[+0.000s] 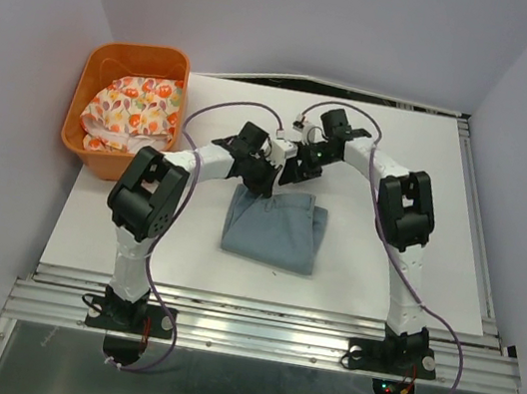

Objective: Fold and stack the skirts
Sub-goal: Fold the skirt

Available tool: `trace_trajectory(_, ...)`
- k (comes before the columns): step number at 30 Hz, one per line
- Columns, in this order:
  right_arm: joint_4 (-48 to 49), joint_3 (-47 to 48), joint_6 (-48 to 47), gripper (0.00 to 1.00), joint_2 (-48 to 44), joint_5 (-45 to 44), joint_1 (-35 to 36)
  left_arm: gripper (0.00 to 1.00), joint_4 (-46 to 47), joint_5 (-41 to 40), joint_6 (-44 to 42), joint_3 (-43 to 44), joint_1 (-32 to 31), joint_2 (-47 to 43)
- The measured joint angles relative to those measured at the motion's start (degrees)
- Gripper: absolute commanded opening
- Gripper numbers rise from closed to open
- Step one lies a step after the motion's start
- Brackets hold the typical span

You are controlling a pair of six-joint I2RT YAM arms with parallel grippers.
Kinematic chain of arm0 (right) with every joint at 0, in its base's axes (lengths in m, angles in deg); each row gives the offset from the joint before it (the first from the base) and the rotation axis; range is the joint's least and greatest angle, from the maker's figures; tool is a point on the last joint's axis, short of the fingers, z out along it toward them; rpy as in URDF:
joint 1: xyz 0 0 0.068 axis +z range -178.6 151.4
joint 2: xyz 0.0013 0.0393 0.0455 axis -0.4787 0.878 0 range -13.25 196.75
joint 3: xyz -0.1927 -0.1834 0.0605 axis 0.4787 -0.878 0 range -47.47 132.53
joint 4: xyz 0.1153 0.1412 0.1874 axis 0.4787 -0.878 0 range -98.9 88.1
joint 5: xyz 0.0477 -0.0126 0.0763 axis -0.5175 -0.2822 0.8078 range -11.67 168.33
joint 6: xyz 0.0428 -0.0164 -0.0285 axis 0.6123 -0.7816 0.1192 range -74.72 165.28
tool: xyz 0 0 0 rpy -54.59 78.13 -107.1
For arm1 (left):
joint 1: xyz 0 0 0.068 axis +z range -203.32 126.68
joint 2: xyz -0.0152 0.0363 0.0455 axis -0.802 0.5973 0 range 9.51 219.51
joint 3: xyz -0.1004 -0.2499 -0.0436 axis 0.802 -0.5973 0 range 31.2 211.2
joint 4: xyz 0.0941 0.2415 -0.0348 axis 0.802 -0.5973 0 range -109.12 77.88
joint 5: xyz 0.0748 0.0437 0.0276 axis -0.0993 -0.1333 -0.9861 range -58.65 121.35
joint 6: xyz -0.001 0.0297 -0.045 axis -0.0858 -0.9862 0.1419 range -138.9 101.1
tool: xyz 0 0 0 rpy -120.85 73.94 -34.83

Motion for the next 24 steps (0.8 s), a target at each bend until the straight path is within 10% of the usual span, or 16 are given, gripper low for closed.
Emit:
trace_trajectory(10, -2.0, 5.0, 1.2, 0.63, -5.9, -20.7, -4.5, 0.00, 0.3, 0.0, 4.4, 2.8, 0.2, 2.4)
trace_trajectory(24, 14.8, -28.2, 27.1, 0.54, -28.9, 12.9, -1.1, 0.00, -0.7, 4.5, 9.4, 7.5, 3.0, 6.4)
